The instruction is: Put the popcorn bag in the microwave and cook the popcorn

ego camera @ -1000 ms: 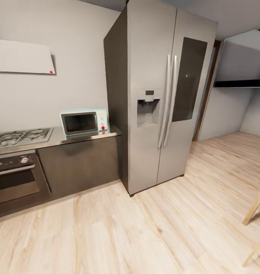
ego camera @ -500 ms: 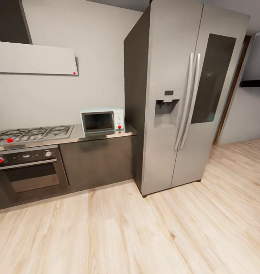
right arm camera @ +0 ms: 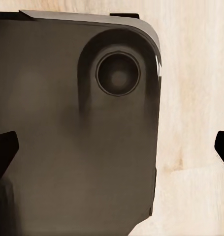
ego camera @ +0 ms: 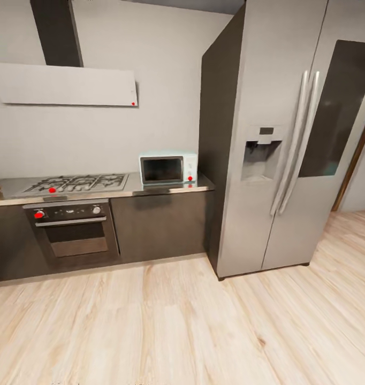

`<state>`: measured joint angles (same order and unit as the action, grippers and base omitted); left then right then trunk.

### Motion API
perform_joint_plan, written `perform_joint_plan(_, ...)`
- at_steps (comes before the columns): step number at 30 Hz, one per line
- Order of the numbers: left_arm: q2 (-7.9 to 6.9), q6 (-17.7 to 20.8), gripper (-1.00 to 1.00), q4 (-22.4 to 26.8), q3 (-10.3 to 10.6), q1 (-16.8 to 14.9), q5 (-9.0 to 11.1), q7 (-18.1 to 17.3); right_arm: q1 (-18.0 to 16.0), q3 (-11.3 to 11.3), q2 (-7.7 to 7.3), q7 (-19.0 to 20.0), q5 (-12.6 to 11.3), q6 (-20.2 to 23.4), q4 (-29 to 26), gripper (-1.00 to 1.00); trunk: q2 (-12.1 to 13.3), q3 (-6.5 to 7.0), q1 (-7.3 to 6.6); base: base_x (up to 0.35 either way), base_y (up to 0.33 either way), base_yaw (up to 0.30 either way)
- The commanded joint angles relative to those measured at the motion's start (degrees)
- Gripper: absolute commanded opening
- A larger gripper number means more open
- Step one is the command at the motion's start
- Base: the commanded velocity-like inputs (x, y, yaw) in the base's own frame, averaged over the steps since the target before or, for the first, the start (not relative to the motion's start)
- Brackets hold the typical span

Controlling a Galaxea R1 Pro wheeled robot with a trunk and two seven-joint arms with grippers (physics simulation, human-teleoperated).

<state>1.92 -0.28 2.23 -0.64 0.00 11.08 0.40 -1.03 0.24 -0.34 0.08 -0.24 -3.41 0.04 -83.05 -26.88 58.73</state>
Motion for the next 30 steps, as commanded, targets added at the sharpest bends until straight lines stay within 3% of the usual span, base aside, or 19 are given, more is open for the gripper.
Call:
perform_joint_plan(1, 0.01, 0.0, 1.0, 0.1, 0.0, 0.0, 0.3, 0.0, 0.0, 0.0, -0.01, 0.0, 0.0, -0.2, 0.0, 1.0, 0.0, -0.05, 0.0, 0.0, 0.0, 0.274)
perform_joint_plan(12, 0.01, 0.0, 1.0, 0.1, 0.0, 0.0, 0.3, 0.0, 0.0, 0.0, -0.01, 0.0, 0.0, -0.2, 0.0, 1.0, 0.0, -0.05, 0.0, 0.0, 0.0, 0.266)
perform_joint_plan(30, 0.01, 0.0, 1.0, 0.1, 0.0, 0.0, 0.3, 0.0, 0.0, 0.3, -0.18, 0.0, 1.0, -0.2, 0.0, 1.0, 0.0, -0.05, 0.0, 0.0, 0.0, 0.013)
